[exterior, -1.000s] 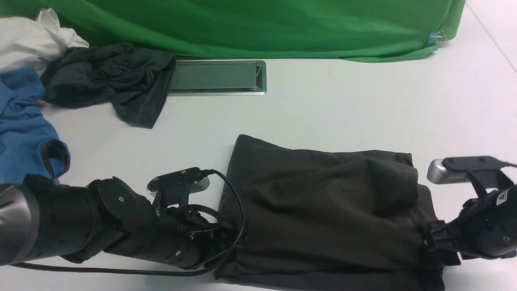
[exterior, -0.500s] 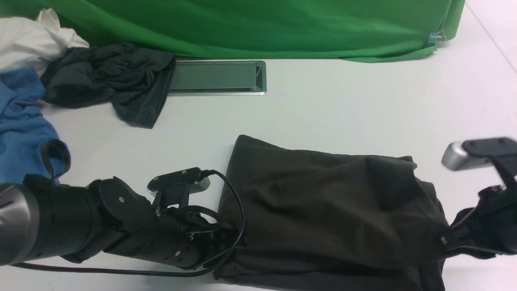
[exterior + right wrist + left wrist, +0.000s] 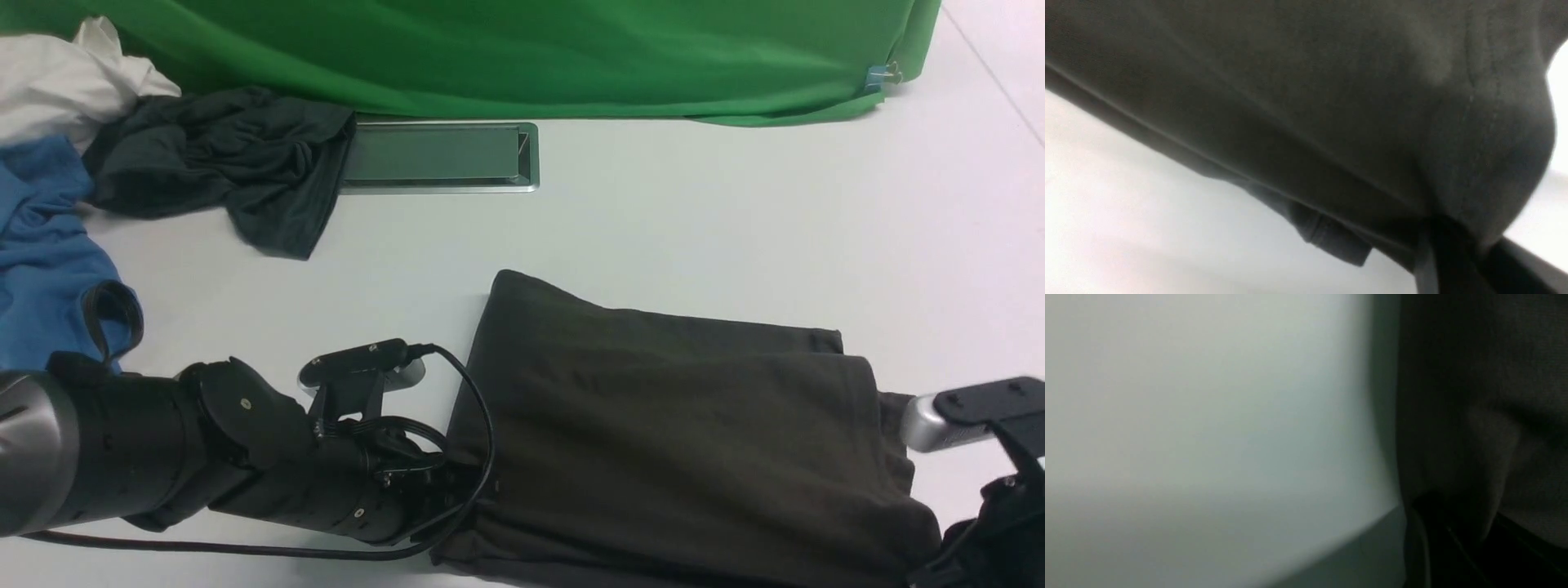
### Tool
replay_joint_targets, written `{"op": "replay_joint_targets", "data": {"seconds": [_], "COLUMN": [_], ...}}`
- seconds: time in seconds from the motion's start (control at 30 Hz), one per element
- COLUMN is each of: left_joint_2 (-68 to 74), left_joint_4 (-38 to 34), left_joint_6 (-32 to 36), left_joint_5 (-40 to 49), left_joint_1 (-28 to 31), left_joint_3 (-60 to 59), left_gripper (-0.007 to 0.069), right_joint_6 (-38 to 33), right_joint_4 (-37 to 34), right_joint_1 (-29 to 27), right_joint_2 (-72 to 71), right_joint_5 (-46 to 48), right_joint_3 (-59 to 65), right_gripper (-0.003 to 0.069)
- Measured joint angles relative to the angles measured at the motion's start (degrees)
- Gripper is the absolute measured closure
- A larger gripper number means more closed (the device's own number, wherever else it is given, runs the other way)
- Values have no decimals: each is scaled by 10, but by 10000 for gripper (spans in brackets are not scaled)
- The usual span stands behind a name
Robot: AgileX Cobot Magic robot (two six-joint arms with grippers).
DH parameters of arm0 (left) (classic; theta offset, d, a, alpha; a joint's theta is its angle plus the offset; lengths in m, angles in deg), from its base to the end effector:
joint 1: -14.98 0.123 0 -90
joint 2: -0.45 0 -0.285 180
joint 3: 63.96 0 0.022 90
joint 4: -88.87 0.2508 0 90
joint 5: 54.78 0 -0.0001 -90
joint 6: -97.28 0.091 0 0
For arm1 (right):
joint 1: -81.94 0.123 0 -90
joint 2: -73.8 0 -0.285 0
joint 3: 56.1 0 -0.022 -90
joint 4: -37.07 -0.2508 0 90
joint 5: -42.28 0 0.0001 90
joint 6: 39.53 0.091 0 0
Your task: Fold a long-sleeved shirt on a white desktop.
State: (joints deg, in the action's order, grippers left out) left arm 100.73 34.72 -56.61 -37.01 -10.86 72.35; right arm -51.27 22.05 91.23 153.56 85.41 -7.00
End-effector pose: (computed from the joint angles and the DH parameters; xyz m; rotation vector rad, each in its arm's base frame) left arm 0.2187 -0.1310 0.1339 0.0581 2.7942 -0.5934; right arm 0.1675 0.0438 0.1748 -0.2798 2.9723 0.2835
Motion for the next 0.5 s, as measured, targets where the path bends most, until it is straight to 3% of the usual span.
{"op": "replay_joint_targets", "data": {"seconds": [0.1, 0.17, 0.2, 0.23, 0.33, 0.4, 0.5], "left_joint_2": [0, 0, 0, 0, 0, 0, -1], "left_joint_4": [1, 0, 0, 0, 0, 1, 1], "left_joint_6": [0, 0, 0, 0, -1, -1, -2], "left_joint_5": [1, 0, 0, 0, 5, 9, 22], "left_joint_1": [0, 0, 0, 0, 0, 1, 2], "left_joint_3": [0, 0, 0, 0, 0, 0, 1], "left_gripper": [549, 549, 547, 547, 530, 499, 429], "right_joint_6": [1, 2, 4, 4, 5, 7, 10], "right_joint_4": [15, 23, 28, 29, 31, 20, -12], "right_joint_1": [0, 0, 0, 0, 0, 0, 0], "right_joint_2": [5, 6, 6, 6, 4, -3, -12], "right_joint_5": [30, 58, 73, 77, 107, 111, 104], "right_joint_3": [-3, -14, -26, -31, -87, -127, -179], "right_gripper": [488, 392, 308, 297, 122, 83, 89]}}
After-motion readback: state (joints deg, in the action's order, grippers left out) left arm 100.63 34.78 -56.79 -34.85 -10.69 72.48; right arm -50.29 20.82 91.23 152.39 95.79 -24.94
